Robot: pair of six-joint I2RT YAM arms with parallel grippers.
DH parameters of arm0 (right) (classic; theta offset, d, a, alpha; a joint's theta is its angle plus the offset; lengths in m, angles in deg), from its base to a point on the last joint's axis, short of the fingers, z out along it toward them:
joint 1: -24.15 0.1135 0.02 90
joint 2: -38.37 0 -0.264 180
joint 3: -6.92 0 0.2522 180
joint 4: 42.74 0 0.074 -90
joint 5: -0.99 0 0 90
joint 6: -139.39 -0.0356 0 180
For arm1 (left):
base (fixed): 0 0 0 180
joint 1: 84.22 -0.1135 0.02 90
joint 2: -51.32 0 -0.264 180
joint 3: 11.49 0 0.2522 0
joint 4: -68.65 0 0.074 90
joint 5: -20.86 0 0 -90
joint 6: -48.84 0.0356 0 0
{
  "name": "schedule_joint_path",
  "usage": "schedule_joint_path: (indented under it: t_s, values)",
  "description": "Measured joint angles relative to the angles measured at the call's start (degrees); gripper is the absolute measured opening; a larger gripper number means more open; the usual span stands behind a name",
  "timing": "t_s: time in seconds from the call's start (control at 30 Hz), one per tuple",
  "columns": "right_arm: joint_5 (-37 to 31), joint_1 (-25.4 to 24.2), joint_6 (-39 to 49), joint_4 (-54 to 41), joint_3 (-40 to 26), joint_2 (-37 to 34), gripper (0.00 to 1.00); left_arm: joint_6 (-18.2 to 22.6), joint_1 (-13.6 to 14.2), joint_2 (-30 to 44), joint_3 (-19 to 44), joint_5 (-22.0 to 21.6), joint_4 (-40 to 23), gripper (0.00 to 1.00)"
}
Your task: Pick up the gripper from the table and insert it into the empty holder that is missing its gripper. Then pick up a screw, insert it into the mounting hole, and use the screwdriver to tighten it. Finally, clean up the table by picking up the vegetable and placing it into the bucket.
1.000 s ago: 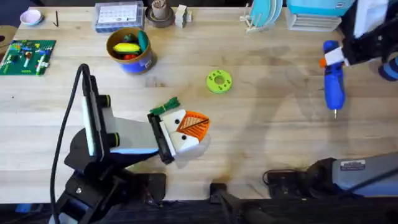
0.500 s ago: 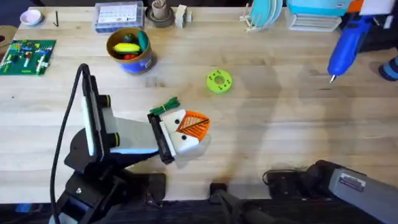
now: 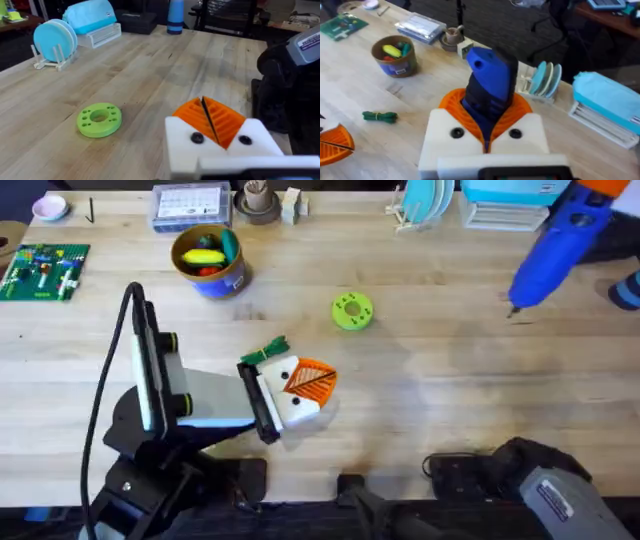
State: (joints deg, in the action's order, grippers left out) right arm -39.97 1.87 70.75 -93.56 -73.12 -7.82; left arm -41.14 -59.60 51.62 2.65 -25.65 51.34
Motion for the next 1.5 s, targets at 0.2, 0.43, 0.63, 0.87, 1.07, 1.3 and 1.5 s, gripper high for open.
schedule_joint_path:
  t_s: [0.2,0.43,0.63,0.87,1.07,1.3,1.5]
  values:
    - [5.3,3.4,-5.5,7.2,7.4,3.4,0.023,0.0,0.0,0.0,0.0,0.0,0.0,0.004]
    - [4.9,21.4,-10.6,9.9,10.0,0.6,0.023,0.0,0.0,0.0,0.0,0.0,0.0,0.004]
    - [-1.0,32.4,-10.5,20.9,11.7,-0.5,0.023,0.0,0.0,0.0,0.0,0.0,0.0,0.004]
    - [-6.2,41.2,-17.1,48.0,20.4,-0.6,0.023,0.0,0.0,0.0,0.0,0.0,0.0,0.004]
    - [-9.6,50.2,-22.8,64.2,24.3,-3.5,0.023,0.0,0.0,0.0,0.0,0.0,0.0,0.004]
    - [-10.7,57.8,-24.7,72.8,24.4,-9.4,0.023,0.0,0.0,0.0,0.0,0.0,0.0,0.004]
    - [-10.7,61.2,-26.1,74.1,24.5,-12.2,0.023,0.0,0.0,0.0,0.0,0.0,0.0,0.004]
